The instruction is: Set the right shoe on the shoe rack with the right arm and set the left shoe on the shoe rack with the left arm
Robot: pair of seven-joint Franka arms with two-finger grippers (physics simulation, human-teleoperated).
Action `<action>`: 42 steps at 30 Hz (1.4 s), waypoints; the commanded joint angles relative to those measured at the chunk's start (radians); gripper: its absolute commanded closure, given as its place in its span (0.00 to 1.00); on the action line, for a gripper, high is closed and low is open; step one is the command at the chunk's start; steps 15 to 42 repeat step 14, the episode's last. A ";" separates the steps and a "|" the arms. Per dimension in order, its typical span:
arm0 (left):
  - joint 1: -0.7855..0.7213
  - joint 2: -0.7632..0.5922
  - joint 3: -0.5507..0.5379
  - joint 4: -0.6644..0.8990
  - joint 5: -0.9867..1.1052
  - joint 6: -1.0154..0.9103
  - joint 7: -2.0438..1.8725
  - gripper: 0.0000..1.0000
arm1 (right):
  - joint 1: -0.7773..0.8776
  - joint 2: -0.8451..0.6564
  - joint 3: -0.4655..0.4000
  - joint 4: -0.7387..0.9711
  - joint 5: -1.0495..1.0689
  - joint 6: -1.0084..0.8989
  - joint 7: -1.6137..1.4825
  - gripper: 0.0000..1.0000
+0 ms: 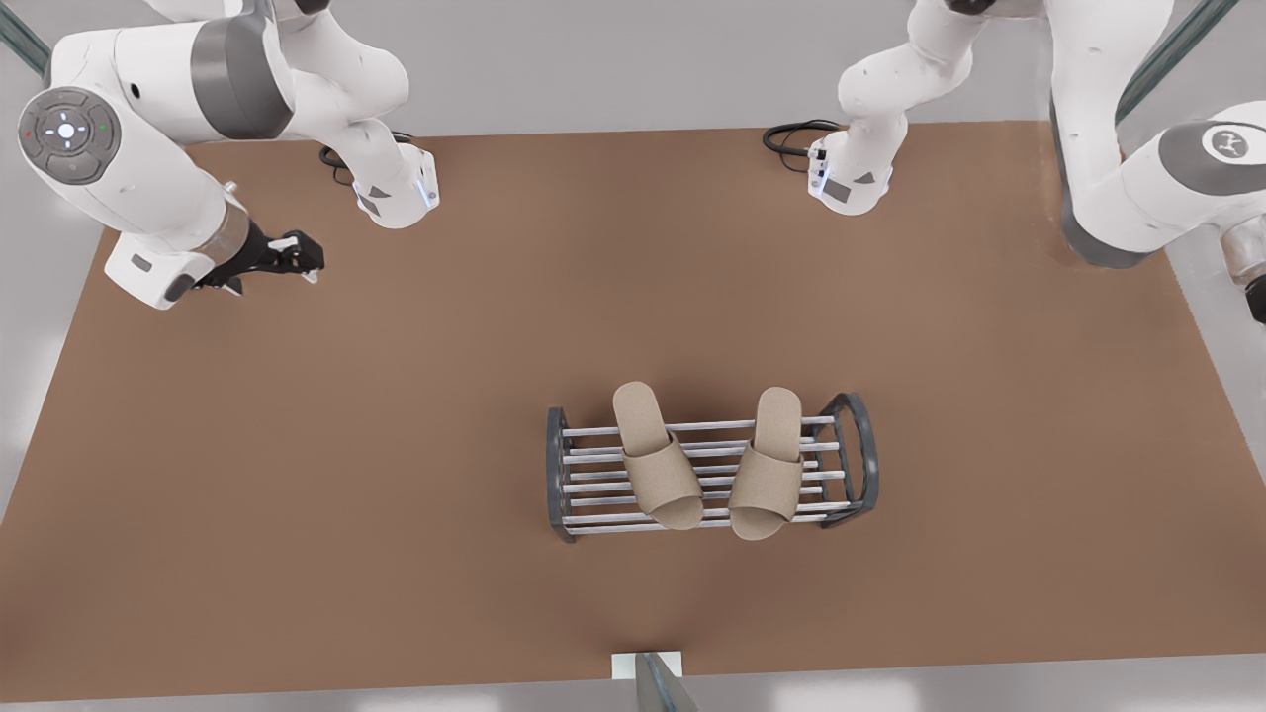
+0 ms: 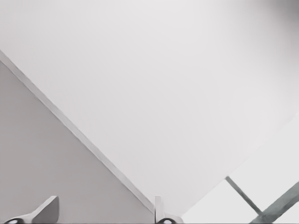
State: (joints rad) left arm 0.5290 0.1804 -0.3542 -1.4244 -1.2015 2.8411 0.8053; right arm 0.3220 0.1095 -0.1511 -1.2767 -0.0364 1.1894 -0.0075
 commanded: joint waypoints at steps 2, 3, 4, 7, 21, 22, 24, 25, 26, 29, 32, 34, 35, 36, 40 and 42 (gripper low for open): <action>-0.127 0.039 -0.042 0.053 1.545 -1.488 -0.340 0.00 | 0.003 -0.001 -0.001 0.000 0.000 -0.001 0.161 0.00; -0.161 0.059 -0.043 0.055 1.490 -1.534 -0.739 0.00 | 0.002 -0.001 -0.001 0.000 0.000 -0.001 0.161 0.00; -0.181 0.108 -0.029 0.058 1.381 -1.514 -1.051 0.00 | 0.003 -0.001 -0.001 0.000 0.000 -0.001 0.159 0.00; -0.481 -0.018 0.267 -0.143 1.177 -1.283 -0.870 0.00 | 0.003 -0.001 -0.002 0.000 0.000 -0.001 0.159 0.00; -0.538 0.021 0.273 -0.067 1.237 -1.365 -0.885 0.00 | 0.003 -0.001 -0.002 0.000 -0.003 -0.001 0.159 0.00; -0.538 0.021 0.273 -0.067 1.237 -1.365 -0.885 0.00 | 0.003 -0.001 -0.002 0.000 -0.003 -0.001 0.159 0.00; -0.538 0.021 0.273 -0.067 1.237 -1.365 -0.885 0.00 | 0.003 -0.001 -0.002 0.000 -0.003 -0.001 0.159 0.00; -0.538 0.021 0.273 -0.067 1.237 -1.365 -0.885 0.00 | 0.003 -0.001 -0.002 0.000 -0.003 -0.001 0.159 0.00; -0.538 0.021 0.273 -0.067 1.237 -1.365 -0.885 0.00 | 0.003 -0.001 -0.002 0.000 -0.003 -0.001 0.159 0.00; -0.538 0.021 0.273 -0.067 1.237 -1.365 -0.885 0.00 | 0.003 -0.001 -0.002 0.000 -0.003 -0.001 0.159 0.00; -0.538 0.021 0.273 -0.067 1.237 -1.365 -0.885 0.00 | 0.003 -0.001 -0.002 0.000 -0.003 -0.001 0.159 0.00; -0.538 0.021 0.273 -0.067 1.237 -1.365 -0.885 0.00 | 0.003 -0.001 -0.002 0.000 -0.003 -0.001 0.159 0.00; -0.538 0.021 0.273 -0.067 1.237 -1.365 -0.885 0.00 | 0.003 -0.001 -0.002 0.000 -0.003 -0.001 0.159 0.00; -0.538 0.021 0.273 -0.067 1.237 -1.365 -0.885 0.00 | 0.003 -0.001 -0.002 0.000 -0.003 -0.001 0.159 0.00; -0.538 0.021 0.273 -0.067 1.237 -1.365 -0.885 0.00 | 0.003 -0.001 -0.002 0.000 -0.003 -0.001 0.159 0.00; -0.538 0.021 0.273 -0.067 1.237 -1.365 -0.885 0.00 | 0.003 -0.001 -0.002 0.000 -0.003 -0.001 0.159 0.00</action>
